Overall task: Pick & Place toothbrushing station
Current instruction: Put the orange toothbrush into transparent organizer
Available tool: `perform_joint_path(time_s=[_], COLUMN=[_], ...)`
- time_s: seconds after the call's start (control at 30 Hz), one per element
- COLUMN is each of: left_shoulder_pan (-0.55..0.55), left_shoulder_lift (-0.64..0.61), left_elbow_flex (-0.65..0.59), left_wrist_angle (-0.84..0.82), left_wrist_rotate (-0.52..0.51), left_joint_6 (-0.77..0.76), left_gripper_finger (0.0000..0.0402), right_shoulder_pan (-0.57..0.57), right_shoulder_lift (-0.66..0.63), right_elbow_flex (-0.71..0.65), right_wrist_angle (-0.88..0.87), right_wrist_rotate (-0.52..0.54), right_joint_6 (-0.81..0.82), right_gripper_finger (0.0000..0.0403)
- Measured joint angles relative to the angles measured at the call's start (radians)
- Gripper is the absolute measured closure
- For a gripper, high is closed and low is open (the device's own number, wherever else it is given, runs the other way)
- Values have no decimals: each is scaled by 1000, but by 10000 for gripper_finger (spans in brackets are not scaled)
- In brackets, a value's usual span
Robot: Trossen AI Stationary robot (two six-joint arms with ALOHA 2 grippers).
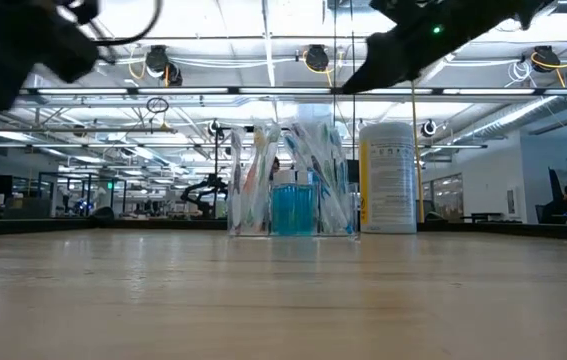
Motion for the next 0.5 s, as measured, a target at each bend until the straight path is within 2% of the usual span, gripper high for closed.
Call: perform_joint_path(time_s=[0.07, 0.2, 0.5], left_shoulder_pan=[-63, -147, -352], left_shoulder_lift=[13, 54, 145], left_elbow_flex=[0, 0, 0], left_wrist_angle=[-35, -44, -46], left_wrist_rotate=[2, 95, 208], left_joint_6=[-127, -365, -719], left_gripper_finger=[291, 291, 291], right_shoulder_pan=[2, 8, 6], right_shoulder_lift=[-42, -95, -113], right_elbow_flex=[0, 0, 0], right_wrist_angle=[-76, -213, -231], right_wrist_rotate=[-38, -100, -118], right_joint_6=[41, 160, 116], right_gripper_finger=[245, 245, 245])
